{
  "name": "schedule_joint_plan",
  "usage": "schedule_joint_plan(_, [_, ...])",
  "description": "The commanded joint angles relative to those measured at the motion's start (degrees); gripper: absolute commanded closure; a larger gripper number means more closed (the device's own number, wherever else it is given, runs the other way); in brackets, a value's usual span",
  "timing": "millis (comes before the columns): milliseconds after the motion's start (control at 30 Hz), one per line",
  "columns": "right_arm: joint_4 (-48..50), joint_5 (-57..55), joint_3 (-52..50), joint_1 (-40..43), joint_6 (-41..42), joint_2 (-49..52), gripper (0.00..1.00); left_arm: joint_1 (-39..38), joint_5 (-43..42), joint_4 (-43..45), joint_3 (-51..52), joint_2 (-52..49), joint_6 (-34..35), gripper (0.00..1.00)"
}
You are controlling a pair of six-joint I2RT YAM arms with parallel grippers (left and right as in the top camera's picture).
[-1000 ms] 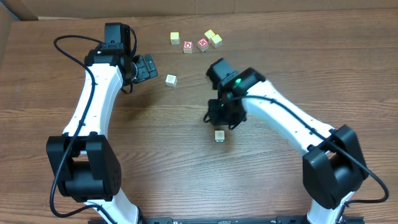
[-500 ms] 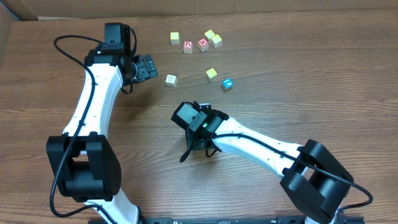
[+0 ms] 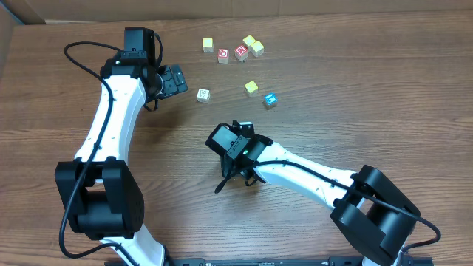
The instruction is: Flip 5 blocks
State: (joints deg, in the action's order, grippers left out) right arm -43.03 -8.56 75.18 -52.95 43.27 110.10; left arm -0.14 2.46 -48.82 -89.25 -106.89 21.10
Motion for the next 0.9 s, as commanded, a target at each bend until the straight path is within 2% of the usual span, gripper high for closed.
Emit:
schedule_joint_plan(0, [0.42, 0.7, 0.83, 0.09, -2.03, -0.72, 0.34, -0.22, 0.72, 0.02, -1.18, -0.5, 1.22, 0.0])
schedule_joint_plan(133, [-1.46, 1.22, 4.9, 0.13, -3.21, -0.81, 0.37, -0.22, 0.72, 0.04, -1.18, -0.5, 1.22, 0.0])
schedule_joint_plan(200, [-1.36, 2.86, 5.6, 0.13, -3.21, -0.81, 0.44, -0.2, 0.72, 0.02, -1.18, -0.5, 1.22, 0.0])
schedule_joint_plan(333, [-2.67, 4.9, 5.51, -0.5, -3.02, -0.68, 0.69, -0.22, 0.7, 0.02, -1.18, -0.5, 1.22, 0.0])
schedule_joint_plan(367, [-3.48, 4.94, 5.46, -0.72, -2.69, -0.68, 0.81, -0.22, 0.72, 0.02, -1.18, -0.5, 1.22, 0.0])
schedule_joint_plan(433, [-4.44, 5.86, 5.05, -1.18, -2.56, -0.68, 0.96, -0.22, 0.72, 0.02, -1.18, -0.5, 1.22, 0.0])
schedule_joint_plan(567, [-1.77, 6.51, 1.51, -2.19, 0.26, -0.5, 0.96, -0.2, 0.7, 0.02, -1.18, -0.5, 1.22, 0.0])
schedule_joint_plan(867, [1.99, 6.38, -2.47, -2.32, 0.24, 0.5, 0.96, -0.2, 0.72, 0.02, -1.18, -0.5, 1.22, 0.0])
